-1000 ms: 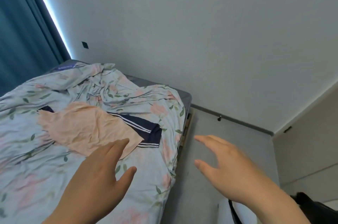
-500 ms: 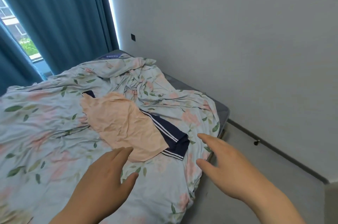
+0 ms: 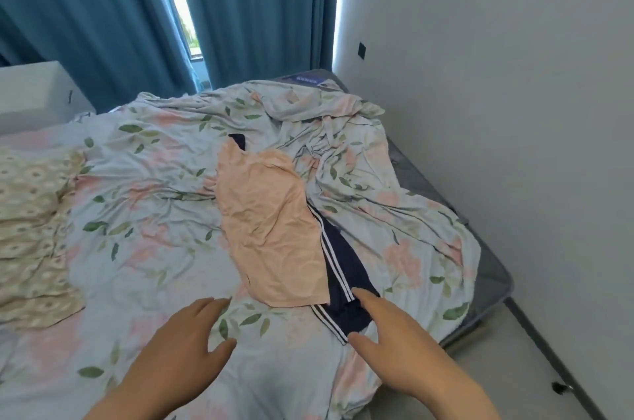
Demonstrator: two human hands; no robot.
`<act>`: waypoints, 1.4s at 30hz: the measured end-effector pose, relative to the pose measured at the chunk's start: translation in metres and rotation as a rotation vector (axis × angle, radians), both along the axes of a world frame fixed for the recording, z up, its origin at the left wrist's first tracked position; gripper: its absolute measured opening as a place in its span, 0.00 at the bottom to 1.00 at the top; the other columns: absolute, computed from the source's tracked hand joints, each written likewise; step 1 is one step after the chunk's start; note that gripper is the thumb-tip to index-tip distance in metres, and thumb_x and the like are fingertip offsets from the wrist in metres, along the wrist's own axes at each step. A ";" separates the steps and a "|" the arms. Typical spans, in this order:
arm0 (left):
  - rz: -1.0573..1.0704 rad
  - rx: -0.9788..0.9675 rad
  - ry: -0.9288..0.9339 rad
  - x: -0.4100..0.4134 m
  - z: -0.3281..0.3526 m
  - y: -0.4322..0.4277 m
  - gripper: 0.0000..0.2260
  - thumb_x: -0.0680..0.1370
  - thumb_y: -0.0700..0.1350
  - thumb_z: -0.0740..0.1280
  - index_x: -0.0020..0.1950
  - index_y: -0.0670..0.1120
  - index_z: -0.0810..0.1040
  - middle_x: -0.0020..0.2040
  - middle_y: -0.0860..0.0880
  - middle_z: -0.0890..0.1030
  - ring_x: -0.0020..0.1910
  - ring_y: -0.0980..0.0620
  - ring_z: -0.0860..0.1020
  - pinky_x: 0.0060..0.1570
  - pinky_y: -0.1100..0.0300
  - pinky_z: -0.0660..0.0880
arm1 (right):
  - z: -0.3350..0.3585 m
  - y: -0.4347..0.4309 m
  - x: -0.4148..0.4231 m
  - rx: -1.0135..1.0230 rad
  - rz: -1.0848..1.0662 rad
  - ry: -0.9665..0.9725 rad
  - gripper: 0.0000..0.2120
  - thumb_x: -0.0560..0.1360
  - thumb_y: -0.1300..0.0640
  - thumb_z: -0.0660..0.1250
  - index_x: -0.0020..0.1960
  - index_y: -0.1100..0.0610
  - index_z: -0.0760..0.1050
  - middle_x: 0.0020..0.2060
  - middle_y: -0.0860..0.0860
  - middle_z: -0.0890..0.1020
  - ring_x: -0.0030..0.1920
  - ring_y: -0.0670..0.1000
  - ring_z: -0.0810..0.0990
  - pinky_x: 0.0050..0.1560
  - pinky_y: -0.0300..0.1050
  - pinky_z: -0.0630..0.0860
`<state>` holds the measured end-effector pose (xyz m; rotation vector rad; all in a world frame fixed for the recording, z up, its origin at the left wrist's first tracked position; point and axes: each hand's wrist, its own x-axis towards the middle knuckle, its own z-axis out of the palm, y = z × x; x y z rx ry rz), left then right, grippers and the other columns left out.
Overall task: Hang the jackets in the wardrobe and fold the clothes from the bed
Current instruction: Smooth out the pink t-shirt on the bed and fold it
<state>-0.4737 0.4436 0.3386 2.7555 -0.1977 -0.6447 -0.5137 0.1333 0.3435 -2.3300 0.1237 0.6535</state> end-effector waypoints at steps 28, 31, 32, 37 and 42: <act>1.253 -0.701 0.389 0.129 -0.416 -0.042 0.27 0.75 0.47 0.72 0.70 0.41 0.69 0.59 0.40 0.77 0.49 0.45 0.79 0.57 0.48 0.78 | -0.385 0.038 0.178 0.129 0.082 0.263 0.23 0.76 0.50 0.67 0.71 0.50 0.71 0.64 0.44 0.76 0.62 0.41 0.72 0.60 0.36 0.65; 1.424 -0.860 0.393 0.149 -0.436 -0.042 0.20 0.72 0.44 0.75 0.60 0.44 0.73 0.46 0.43 0.78 0.37 0.48 0.79 0.39 0.56 0.79 | -0.398 0.048 0.181 0.122 0.116 0.288 0.23 0.76 0.50 0.66 0.71 0.50 0.70 0.66 0.46 0.75 0.65 0.45 0.72 0.61 0.37 0.65; 1.487 -0.869 0.374 0.157 -0.443 -0.042 0.16 0.71 0.42 0.76 0.54 0.41 0.75 0.45 0.43 0.79 0.35 0.48 0.79 0.37 0.56 0.80 | -0.401 0.050 0.182 0.122 0.113 0.294 0.23 0.76 0.50 0.66 0.71 0.50 0.70 0.66 0.46 0.75 0.64 0.45 0.72 0.60 0.38 0.65; 1.623 -0.943 0.319 0.174 -0.452 -0.048 0.13 0.72 0.31 0.67 0.55 0.37 0.76 0.51 0.39 0.79 0.45 0.45 0.77 0.51 0.50 0.77 | -0.393 0.045 0.172 0.157 0.054 0.276 0.19 0.76 0.48 0.67 0.67 0.46 0.73 0.57 0.40 0.77 0.57 0.40 0.75 0.52 0.35 0.69; 1.472 -1.189 0.362 0.161 -0.407 -0.051 0.09 0.73 0.28 0.61 0.45 0.40 0.76 0.42 0.42 0.78 0.35 0.47 0.75 0.35 0.60 0.74 | -0.359 0.052 0.183 0.199 0.033 0.183 0.17 0.77 0.51 0.68 0.65 0.46 0.74 0.56 0.38 0.78 0.56 0.37 0.76 0.53 0.32 0.72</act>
